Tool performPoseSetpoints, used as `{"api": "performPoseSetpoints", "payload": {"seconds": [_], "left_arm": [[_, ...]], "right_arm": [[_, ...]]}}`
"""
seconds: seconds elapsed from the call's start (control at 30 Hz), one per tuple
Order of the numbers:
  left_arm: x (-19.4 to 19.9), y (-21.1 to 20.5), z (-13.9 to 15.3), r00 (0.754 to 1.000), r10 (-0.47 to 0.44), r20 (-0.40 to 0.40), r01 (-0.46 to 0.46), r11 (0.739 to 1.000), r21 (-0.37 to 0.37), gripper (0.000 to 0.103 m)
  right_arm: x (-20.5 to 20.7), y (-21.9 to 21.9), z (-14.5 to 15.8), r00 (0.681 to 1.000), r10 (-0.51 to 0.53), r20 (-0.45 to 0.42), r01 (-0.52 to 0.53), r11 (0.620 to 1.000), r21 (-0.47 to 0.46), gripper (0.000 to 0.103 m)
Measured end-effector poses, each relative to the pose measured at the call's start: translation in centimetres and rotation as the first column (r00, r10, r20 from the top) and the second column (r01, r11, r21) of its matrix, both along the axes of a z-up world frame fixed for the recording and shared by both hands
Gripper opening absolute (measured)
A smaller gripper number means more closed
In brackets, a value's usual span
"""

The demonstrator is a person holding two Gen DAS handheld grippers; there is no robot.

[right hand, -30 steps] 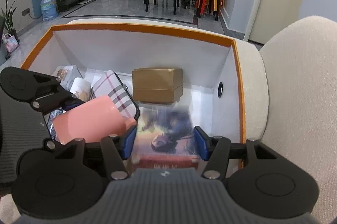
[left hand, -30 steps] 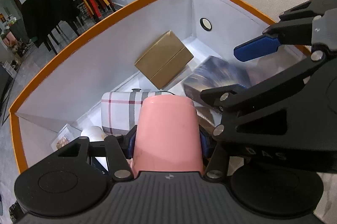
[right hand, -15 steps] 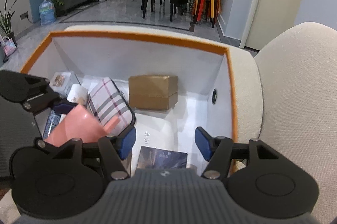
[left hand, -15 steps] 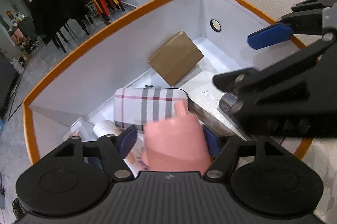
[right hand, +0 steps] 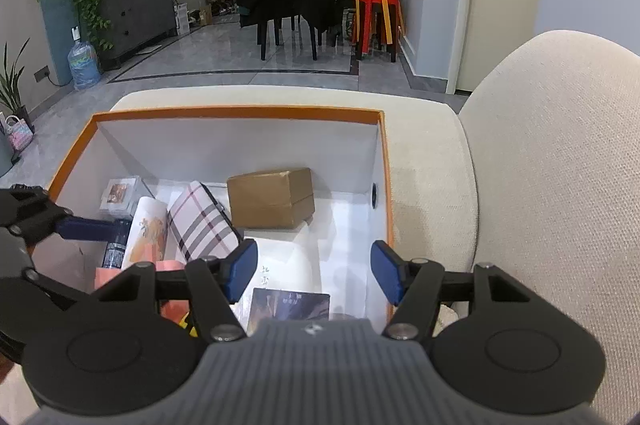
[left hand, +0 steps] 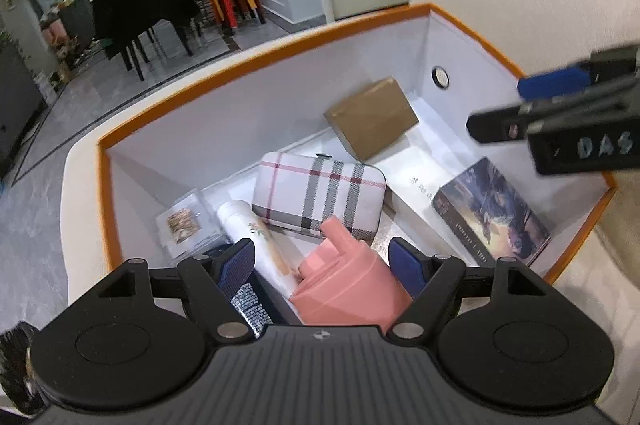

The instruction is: Organize rigid objects

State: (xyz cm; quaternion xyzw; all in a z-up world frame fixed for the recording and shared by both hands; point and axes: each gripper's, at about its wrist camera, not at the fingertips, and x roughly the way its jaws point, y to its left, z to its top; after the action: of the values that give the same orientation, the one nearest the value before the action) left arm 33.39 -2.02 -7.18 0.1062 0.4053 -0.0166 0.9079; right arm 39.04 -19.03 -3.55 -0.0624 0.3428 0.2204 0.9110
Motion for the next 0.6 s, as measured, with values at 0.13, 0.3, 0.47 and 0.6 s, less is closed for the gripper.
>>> {"api": "performPoseSetpoints", "payload": {"seconds": [0.13,0.3,0.47,0.6], "left_arm": [[-0.9,0.5,0.8,1.000,0.011,0.020,-0.010,1.000,-0.029,0.089],[-2.1,1.0,1.7,0.998,0.038,0.040,-0.036,0.997,-0.062,0.089],[-3.6,1.9,2.7,0.992,0.119,0.053,-0.111,0.985,-0.129,0.090],[-5.0,2.3,3.8,0.980,0.185,0.078,-0.169,0.969,-0.181,0.094]], "right_arm": [[-0.3,0.2,-0.1,1.000,0.013,0.000,-0.013,1.000,-0.006,0.063],[-0.7,0.4,-0.1,1.000,0.017,0.004,-0.017,1.000,-0.013,0.063],[-1.3,0.6,0.1,1.000,0.022,0.012,-0.022,0.999,-0.023,0.072],[-1.8,0.3,0.7,1.000,0.017,0.024,-0.017,1.000,-0.013,0.073]]}}
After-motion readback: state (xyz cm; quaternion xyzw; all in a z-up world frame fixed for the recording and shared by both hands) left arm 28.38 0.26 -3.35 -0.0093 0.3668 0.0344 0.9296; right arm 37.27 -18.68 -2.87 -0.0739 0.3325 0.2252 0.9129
